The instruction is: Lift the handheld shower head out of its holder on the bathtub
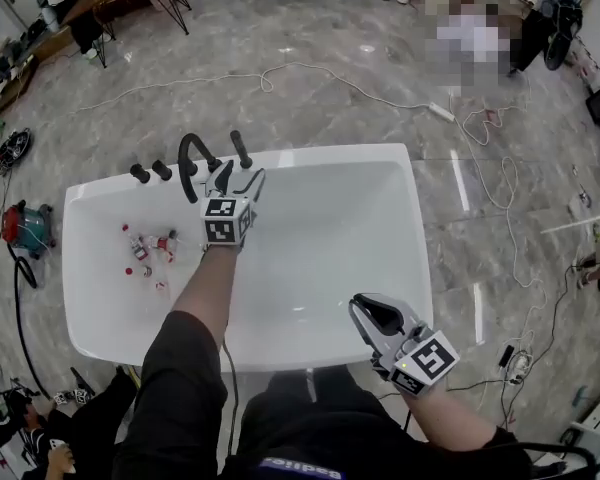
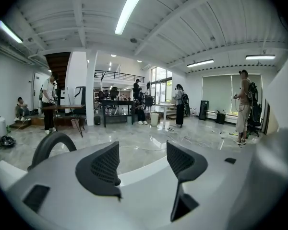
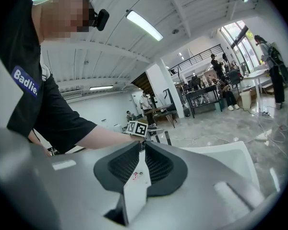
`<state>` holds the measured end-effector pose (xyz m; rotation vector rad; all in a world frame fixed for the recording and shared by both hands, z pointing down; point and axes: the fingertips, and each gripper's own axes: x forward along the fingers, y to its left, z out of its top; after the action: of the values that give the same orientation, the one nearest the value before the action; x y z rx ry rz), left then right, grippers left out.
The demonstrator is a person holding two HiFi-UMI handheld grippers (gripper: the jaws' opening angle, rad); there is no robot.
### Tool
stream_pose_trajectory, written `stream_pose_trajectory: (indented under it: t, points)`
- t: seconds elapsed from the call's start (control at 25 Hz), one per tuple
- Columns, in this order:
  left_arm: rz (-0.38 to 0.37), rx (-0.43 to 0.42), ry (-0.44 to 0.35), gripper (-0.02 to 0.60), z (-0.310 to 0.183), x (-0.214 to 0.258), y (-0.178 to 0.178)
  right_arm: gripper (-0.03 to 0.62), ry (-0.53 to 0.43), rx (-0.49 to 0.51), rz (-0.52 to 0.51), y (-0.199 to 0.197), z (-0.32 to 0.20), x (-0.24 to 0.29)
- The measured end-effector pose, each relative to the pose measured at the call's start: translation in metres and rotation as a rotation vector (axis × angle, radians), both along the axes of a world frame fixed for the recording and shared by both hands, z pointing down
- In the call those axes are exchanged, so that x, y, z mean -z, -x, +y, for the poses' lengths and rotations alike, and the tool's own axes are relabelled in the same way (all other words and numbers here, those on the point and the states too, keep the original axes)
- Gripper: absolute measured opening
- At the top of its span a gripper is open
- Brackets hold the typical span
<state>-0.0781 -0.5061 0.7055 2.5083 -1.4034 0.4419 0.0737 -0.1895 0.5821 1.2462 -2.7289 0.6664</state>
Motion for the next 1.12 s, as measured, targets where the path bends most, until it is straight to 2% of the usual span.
stream_pose_trajectory:
  t: [0.12, 0.36, 0.64, 0.8, 0.96, 1.12]
  points:
    - [-0.026, 0.015, 0.016, 0.291, -0.02, -0.026, 0.005, 0.011, 0.023, -0.001, 0.002, 0.003, -0.003, -0.013]
    - [-0.135, 0.002, 0.023, 0.304, -0.066, -0.067, 0.012, 0.011, 0.044, -0.003, -0.014, 0.013, -0.016, -0.039]
    - [-0.179, 0.053, 0.068, 0.307, -0.113, -0.114, 0.024, 0.011, 0.096, -0.059, 0.01, 0.016, -0.006, -0.086]
    - [-0.175, 0.097, 0.09, 0.307, -0.135, -0.135, 0.034, 0.011, 0.142, -0.09, 0.018, 0.018, 0.004, -0.109]
    - [-0.241, 0.069, 0.094, 0.305, -0.152, -0.152, 0.033, 0.011, 0.176, -0.124, 0.037, 0.012, 0.016, -0.125]
    - [-0.261, 0.056, 0.114, 0.304, -0.164, -0.167, 0.032, 0.011, 0.225, -0.164, 0.054, 0.001, 0.026, -0.142]
